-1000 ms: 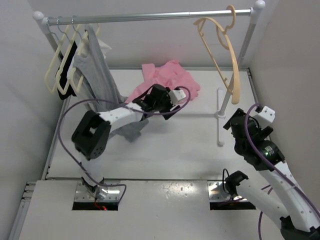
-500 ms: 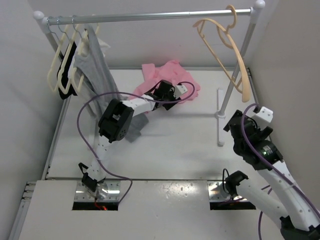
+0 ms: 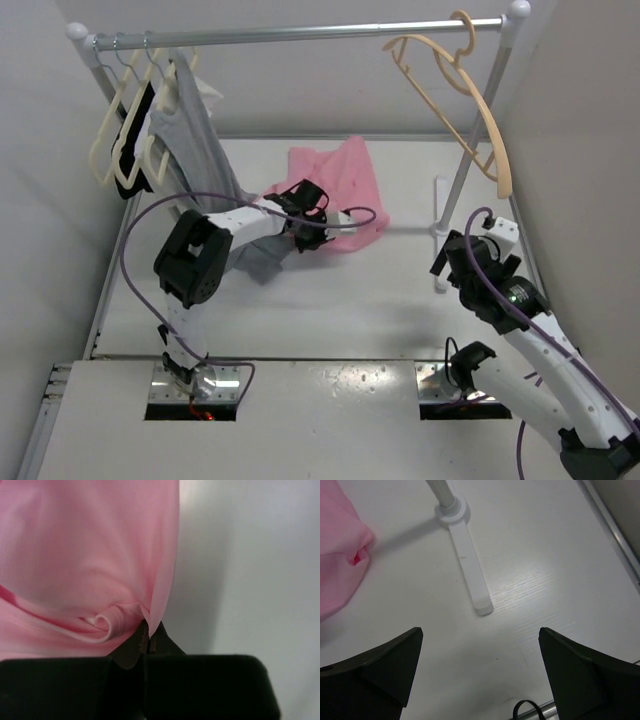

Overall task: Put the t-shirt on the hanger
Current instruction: Move the tshirt to the center of the board

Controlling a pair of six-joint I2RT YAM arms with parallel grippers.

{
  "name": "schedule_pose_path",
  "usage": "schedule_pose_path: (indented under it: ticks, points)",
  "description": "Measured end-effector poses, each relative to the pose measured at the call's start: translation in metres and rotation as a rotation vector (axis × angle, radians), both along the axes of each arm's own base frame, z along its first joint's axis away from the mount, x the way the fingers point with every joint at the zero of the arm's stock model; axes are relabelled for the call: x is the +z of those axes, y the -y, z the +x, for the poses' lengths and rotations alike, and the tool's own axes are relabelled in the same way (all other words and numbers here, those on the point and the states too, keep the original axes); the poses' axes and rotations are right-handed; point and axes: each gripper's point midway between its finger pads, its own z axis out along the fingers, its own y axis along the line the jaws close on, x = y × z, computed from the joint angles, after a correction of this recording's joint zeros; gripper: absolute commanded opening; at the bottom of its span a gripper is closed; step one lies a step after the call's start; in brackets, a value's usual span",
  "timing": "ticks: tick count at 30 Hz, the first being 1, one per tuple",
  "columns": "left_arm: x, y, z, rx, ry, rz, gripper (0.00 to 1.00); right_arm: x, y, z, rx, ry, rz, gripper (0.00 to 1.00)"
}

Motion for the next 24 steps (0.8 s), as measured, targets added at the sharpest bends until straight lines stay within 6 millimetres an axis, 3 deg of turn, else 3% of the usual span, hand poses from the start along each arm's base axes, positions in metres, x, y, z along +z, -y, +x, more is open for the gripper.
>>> schedule_pose_path:
  ticks: [2,5,8,11,12,18,21,24]
  points:
    - [0.004,-0.011,-0.032,-0.126,-0.080,0.045,0.03,-0.013,-0.008,-0.001,0.032,-0.051,0.017,0.98]
    - [-0.001,-0.031,-0.083,-0.335,-0.215,0.119,0.25,-0.036,-0.025,0.002,0.083,-0.148,0.044,0.97]
    - [-0.009,-0.054,-0.138,-0.461,-0.391,0.174,0.29,-0.056,-0.041,0.006,0.128,-0.243,0.062,0.91]
    - [-0.011,-0.068,-0.170,-0.511,-0.505,0.202,0.34,-0.070,-0.059,0.011,0.181,-0.297,0.105,0.81]
    - [-0.010,-0.070,-0.176,-0.521,-0.525,0.203,0.43,-0.073,-0.064,0.012,0.199,-0.309,0.120,0.71]
    - [0.007,-0.072,-0.187,-0.539,-0.545,0.173,0.57,-0.096,-0.093,0.015,0.287,-0.356,0.215,0.34]
    - [0.024,-0.064,-0.181,-0.535,-0.529,0.118,0.58,-0.109,-0.103,0.016,0.310,-0.376,0.254,0.32]
    - [0.044,-0.045,-0.160,-0.497,-0.462,0.038,0.68,-0.119,-0.111,0.020,0.317,-0.389,0.279,0.43]
